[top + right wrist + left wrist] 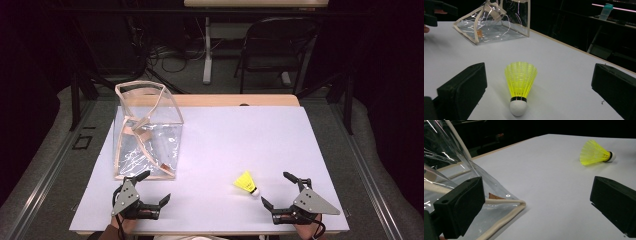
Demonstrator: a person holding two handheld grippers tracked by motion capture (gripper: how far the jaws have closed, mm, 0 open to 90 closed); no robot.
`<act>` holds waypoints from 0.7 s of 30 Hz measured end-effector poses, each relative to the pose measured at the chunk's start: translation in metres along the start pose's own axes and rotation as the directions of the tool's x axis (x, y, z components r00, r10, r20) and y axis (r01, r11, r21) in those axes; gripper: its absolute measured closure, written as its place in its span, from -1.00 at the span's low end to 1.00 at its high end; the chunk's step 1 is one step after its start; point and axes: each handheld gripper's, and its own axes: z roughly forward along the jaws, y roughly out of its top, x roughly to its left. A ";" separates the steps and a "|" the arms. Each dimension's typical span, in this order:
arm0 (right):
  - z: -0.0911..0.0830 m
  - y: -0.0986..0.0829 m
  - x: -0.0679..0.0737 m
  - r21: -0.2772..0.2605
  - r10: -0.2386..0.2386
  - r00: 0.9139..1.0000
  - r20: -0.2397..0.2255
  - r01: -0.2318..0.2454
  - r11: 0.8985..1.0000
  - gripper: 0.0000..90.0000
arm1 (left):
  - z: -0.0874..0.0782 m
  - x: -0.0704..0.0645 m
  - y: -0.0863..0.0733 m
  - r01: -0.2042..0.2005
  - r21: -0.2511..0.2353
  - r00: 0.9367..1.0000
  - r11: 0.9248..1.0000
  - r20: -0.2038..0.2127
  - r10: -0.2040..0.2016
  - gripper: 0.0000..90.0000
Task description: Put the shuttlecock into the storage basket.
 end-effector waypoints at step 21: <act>0.003 -0.001 -0.001 0.021 0.007 1.000 -0.018 -0.006 1.000 -1.00 | 0.007 -0.003 0.002 -0.018 0.024 0.999 1.000 0.045 0.017 -1.00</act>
